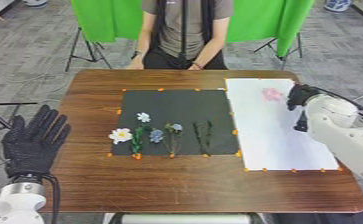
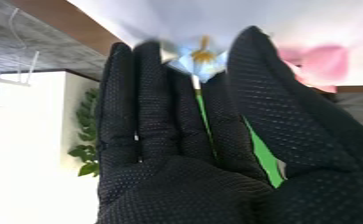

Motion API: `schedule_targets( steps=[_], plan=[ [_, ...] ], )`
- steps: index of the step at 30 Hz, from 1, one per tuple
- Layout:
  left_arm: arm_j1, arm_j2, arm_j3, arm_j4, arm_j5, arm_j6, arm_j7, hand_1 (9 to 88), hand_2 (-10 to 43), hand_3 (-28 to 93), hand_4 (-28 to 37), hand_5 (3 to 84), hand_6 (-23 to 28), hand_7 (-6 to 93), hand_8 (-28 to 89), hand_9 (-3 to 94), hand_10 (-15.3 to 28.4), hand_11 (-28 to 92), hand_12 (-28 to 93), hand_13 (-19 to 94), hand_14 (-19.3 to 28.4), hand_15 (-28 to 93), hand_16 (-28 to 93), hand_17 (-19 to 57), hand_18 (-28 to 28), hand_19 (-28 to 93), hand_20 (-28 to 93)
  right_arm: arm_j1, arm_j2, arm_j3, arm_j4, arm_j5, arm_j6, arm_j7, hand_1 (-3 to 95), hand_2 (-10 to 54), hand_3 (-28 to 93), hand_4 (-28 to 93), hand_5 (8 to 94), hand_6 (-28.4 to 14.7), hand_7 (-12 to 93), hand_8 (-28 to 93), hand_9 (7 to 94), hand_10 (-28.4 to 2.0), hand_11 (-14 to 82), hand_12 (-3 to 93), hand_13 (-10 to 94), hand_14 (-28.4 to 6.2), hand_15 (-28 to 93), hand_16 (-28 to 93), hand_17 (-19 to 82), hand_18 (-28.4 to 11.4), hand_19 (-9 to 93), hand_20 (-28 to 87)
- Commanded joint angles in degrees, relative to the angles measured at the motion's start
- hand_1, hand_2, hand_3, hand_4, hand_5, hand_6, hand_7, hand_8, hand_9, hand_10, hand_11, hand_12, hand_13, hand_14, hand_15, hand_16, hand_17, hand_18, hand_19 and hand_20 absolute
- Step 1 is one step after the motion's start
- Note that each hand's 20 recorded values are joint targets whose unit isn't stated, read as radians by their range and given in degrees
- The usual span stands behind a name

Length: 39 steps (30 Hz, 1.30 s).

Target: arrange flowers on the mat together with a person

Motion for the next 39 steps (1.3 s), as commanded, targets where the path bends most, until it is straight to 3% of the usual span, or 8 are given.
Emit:
schedule_targets(
  steps=[1, 4, 6, 8, 16, 23, 37, 39],
  plan=[
    [0.0, 0.32, 0.38, 0.71, -0.95, 1.01, -0.03, 26.0, 13.9, 68, -28.3, 42.4, 8.5, 13.5, -10, 33.6, 12.7, 17, 6, 23, 12.2, 22, -7, -5.5, 11.1, 25, 9, -6.5, 0.5, 1.1, -1.0, -2.1, -2.9, 0.6, 59.3, -9.4, 71, -28, 50.6, 1.1, 22, -15, 53.3, -9.8, 23.7, 21.4, 51, -5.1, 38, 33, 25, -15.5, 66, 24],
    [-0.7, 0.43, 0.76, 0.99, -0.78, 1.01, -0.36, 26.0, 14.1, 68, -28.3, 42.5, 8.6, 13.5, -10, 33.7, 12.8, 17, 6, 23, 12.3, 22, -7, -5.2, 10.7, 26, 9, -7.5, 0.4, 0.6, -1.3, -2.8, 0.2, 0.4, 62.7, -9.5, 65, -28, 54.2, 2.5, 25, -16, 57.2, -8.4, 24.9, 28.0, 54, -3.4, 38, 42, 26, -15.7, 67, 29],
    [-0.7, 0.57, 0.73, 0.96, -0.96, 1.15, -0.71, 26.1, 14.1, 68, -28.3, 42.6, 8.6, 13.5, -10, 33.7, 12.8, 18, 6, 23, 12.3, 23, -7, -5.2, 10.7, 26, 9, -8.5, 0.6, 0.4, -2.0, -2.9, 2.0, 0.6, 63.1, -9.5, 63, -28, 56.2, 3.3, 28, -17, 62.9, -7.2, 17.7, 38.8, 56, -3.3, 40, 44, 26, -16.1, 67, 33],
    [-1.2, 0.76, 0.72, 0.97, -1.09, 1.81, -0.9, 26.1, 14.1, 68, -28.3, 42.7, 8.6, 13.6, -10, 33.8, 12.8, 18, 6, 23, 12.3, 23, -7, -5.1, 10.7, 26, 9, -8.9, 0.5, 0.1, -2.2, -3.0, 2.8, 0.2, 63.2, -9.5, 60, -28, 58.2, 3.3, 33, -9, 67.3, -7.0, 15.8, 44.5, 58, -3.4, 41, 46, 27, -16.5, 68, 35],
    [-0.9, 1.07, 0.52, 1.03, -1.38, 1.36, -0.62, 26.0, 14.2, 68, -28.3, 42.9, 8.8, 13.7, -10, 34.4, 13.1, 18, 6, 23, 12.4, 23, -8, -5.0, 10.6, 26, 9, -8.9, -0.1, -3.0, -2.3, -4.6, 9.0, 0.2, 65.1, -5.2, 53, -28, 63.4, 3.9, 42, -7, 74.3, -7.4, 15.5, 48.0, 60, -3.3, 39, 46, 29, -15.1, 67, 37],
    [-1.4, 0.93, 1.07, 1.27, -1.71, 1.35, -0.32, 26.1, 14.2, 68, -28.3, 42.9, 8.7, 13.2, -10, 34.5, 13.2, 18, 6, 24, 12.3, 23, -8, -5.1, 10.6, 26, 9, -9.7, -0.2, -3.5, -3.1, -5.3, 17.3, 2.3, 66.2, -2.9, 52, -28, 65.8, 4.5, 40, -6, 79.1, -6.0, 14.6, 48.8, 64, -2.7, 36, 47, 30, -13.7, 61, 35],
    [-0.3, 0.79, 0.35, 0.8, -2.01, 1.33, 0.41, 26.1, 14.3, 68, -28.3, 42.8, 8.6, 12.9, -10, 34.6, 13.1, 18, 6, 24, 12.2, 23, -8, -5.0, 10.6, 26, 9, -12.0, -1.8, 0.4, -17.4, -4.2, 33.4, -0.3, 63.2, -4.3, 59, -28, 68.0, 4.1, 39, -6, 81.1, -6.2, 12.7, 47.0, 66, -2.5, 34, 47, 30, -14.0, 60, 33],
    [-1.5, 0.94, 0.78, 1.26, -1.93, 1.27, -0.01, 26.0, 14.3, 68, -28.3, 42.8, 8.6, 12.9, -10, 34.6, 13.1, 18, 6, 24, 12.2, 23, -8, -5.0, 10.6, 26, 9, -10.6, -1.7, -1.5, -18.8, -5.9, 35.4, -0.9, 63.0, -4.4, 60, -28, 68.1, 3.9, 38, -6, 81.2, -6.4, 12.5, 46.8, 66, -2.6, 33, 46, 30, -14.1, 60, 33]
  ],
)
